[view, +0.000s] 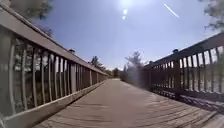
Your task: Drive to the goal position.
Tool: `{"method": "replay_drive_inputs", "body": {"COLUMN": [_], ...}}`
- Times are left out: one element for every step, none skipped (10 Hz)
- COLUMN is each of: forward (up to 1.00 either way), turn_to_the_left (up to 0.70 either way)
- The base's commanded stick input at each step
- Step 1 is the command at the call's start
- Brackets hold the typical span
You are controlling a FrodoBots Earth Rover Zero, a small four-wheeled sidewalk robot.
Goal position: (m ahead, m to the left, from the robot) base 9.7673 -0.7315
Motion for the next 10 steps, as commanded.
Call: {"method": "replay_drive_inputs", "body": {"forward": [0.7, 0.7, 0.7, 0.7, 0.7, 0.7, 0.7, 0.7, 0.7, 0.7], "turn_to_the_left": [0.0, 0.0, 0.0, 0.0, 0.0, 0.0, 0.0, 0.0, 0.0, 0.0]}}
